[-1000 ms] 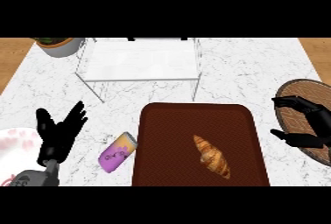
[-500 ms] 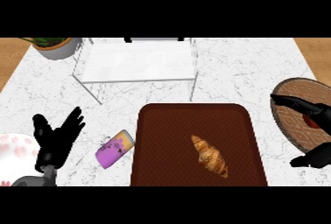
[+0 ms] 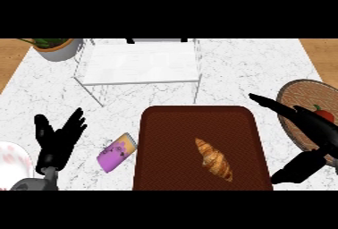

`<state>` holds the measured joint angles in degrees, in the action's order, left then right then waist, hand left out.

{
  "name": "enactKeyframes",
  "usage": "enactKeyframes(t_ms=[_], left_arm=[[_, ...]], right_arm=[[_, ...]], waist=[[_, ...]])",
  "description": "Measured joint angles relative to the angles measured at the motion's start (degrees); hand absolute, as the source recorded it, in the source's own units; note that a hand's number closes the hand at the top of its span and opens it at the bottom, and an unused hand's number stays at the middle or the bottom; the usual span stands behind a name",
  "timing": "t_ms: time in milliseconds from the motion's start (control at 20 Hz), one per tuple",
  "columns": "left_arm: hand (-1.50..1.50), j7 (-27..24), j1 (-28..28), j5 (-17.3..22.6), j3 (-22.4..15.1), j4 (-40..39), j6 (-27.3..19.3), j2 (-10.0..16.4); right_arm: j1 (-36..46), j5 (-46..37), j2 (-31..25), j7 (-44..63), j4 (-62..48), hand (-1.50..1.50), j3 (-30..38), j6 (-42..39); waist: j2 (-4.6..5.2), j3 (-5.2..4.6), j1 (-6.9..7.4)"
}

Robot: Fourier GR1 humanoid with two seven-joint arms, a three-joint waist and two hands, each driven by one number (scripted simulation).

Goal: Pick the croissant from the tray and place it in the tiered shelf

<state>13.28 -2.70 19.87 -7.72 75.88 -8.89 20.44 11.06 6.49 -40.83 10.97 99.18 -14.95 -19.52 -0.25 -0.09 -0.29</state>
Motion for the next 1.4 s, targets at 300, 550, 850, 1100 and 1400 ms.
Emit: enactKeyframes(t_ms=[300,550,850,1100,1400], left_arm=[[0.0,0.0,0.4,-0.7,0.5,0.3,0.7,-0.6],[0.0,1.3,-0.7,-1.9,1.2,0.3,0.5,-1.6],[0.0,1.9,-0.7,-2.7,2.7,0.2,1.9,-2.2],[0.0,1.9,-0.5,-4.2,3.8,0.4,2.6,-3.0],[0.0,2.1,0.5,-5.7,5.3,1.2,4.2,-4.2]], right_arm=[[2.1,-9.4,6.4,14.6,5.3,-1.5,-6.5,5.5],[4.2,-14.1,10.7,22.7,5.6,-1.5,-9.6,3.8],[2.8,-21.0,14.2,27.0,6.7,-1.5,-12.9,1.2],[0.3,-27.8,17.6,28.0,5.6,-1.5,-14.0,1.6],[-3.2,-34.7,20.2,26.6,5.8,-1.5,-13.5,0.7]], waist=[[0.11,0.04,0.41],[0.19,0.07,0.45],[0.21,0.07,0.37],[0.21,0.08,0.31],[0.21,0.09,0.31]])
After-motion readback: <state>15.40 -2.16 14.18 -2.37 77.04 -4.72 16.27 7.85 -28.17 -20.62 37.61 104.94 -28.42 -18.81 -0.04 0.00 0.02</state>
